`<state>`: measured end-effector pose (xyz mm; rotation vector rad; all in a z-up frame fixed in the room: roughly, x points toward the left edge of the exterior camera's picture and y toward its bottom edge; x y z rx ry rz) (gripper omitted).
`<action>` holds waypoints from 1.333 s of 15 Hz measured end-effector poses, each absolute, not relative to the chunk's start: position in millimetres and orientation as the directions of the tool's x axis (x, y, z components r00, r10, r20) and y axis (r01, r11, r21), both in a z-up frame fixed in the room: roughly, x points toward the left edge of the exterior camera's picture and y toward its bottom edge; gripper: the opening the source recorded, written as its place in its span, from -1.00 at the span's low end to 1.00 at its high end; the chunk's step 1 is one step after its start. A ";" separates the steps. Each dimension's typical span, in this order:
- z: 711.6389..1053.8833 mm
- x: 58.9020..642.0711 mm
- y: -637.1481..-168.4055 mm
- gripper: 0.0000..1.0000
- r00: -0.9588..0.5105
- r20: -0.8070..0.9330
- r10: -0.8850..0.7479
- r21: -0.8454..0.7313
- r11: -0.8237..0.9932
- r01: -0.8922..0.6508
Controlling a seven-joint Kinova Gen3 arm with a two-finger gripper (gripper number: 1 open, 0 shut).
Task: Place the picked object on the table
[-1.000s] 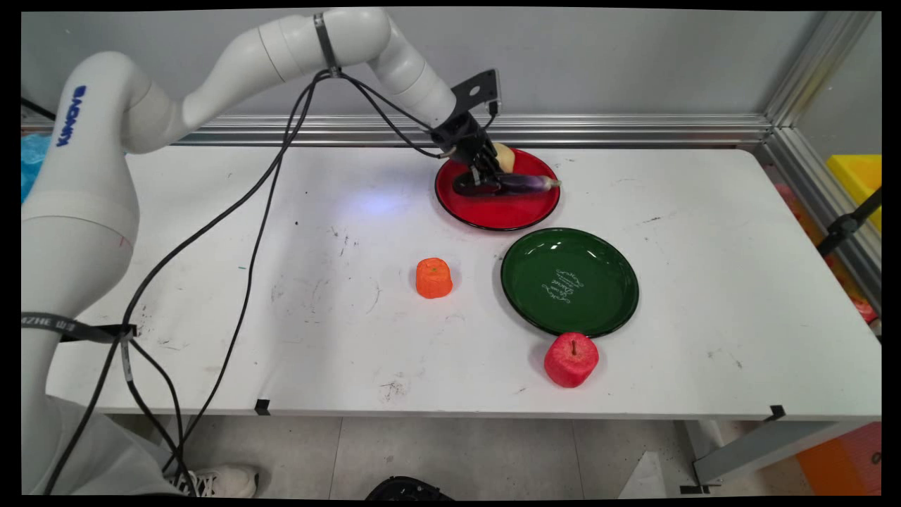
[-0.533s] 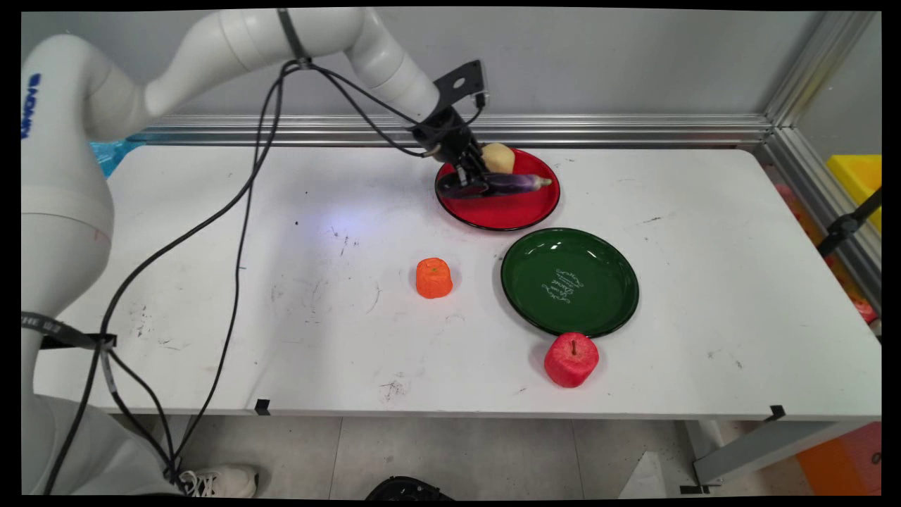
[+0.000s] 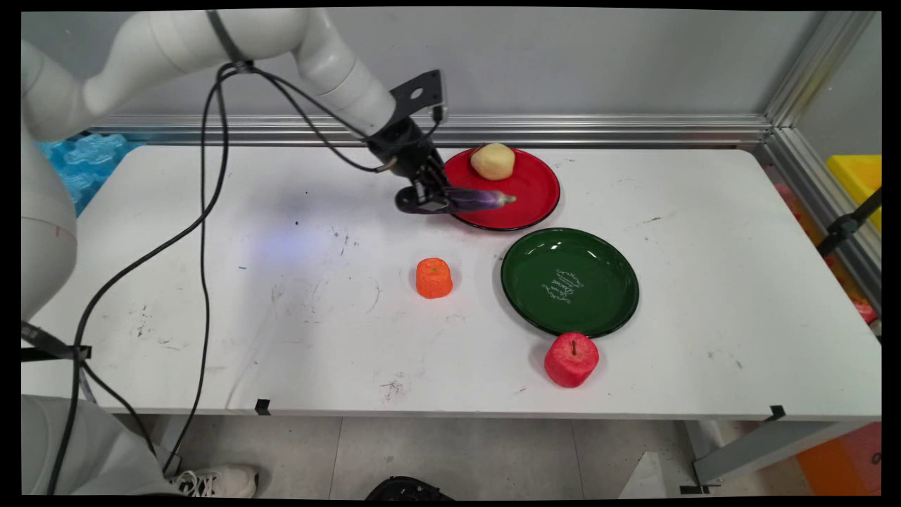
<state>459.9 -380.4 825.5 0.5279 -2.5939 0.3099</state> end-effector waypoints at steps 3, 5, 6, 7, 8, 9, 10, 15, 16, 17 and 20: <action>824.1 471.3 -364.8 -1.00 -0.827 0.473 -0.304 -0.131 0.904 -0.407; 821.1 480.0 -352.3 -1.00 -0.837 0.459 -0.298 -0.133 0.908 -0.397; 819.6 483.2 -347.5 -1.00 -0.840 0.455 -0.296 -0.133 0.910 -0.393; 817.7 486.6 -342.3 -1.00 -0.843 0.450 -0.294 -0.133 0.912 -0.388; 815.5 489.4 -337.6 -1.00 -0.847 0.446 -0.291 -0.132 0.914 -0.384; 813.8 491.4 -334.0 -1.00 -0.849 0.444 -0.288 -0.132 0.916 -0.379; 811.5 493.5 -330.0 -1.00 -0.851 0.441 -0.285 -0.131 0.918 -0.375; 800.5 497.9 -318.5 -1.00 -0.854 0.442 -0.274 -0.130 0.922 -0.364; 797.7 498.0 -317.0 -1.00 -0.854 0.444 -0.272 -0.129 0.923 -0.362; 795.0 497.8 -316.1 -1.00 -0.853 0.446 -0.271 -0.128 0.924 -0.361; 786.3 496.5 -315.1 -1.00 -0.849 0.456 -0.268 -0.128 0.924 -0.360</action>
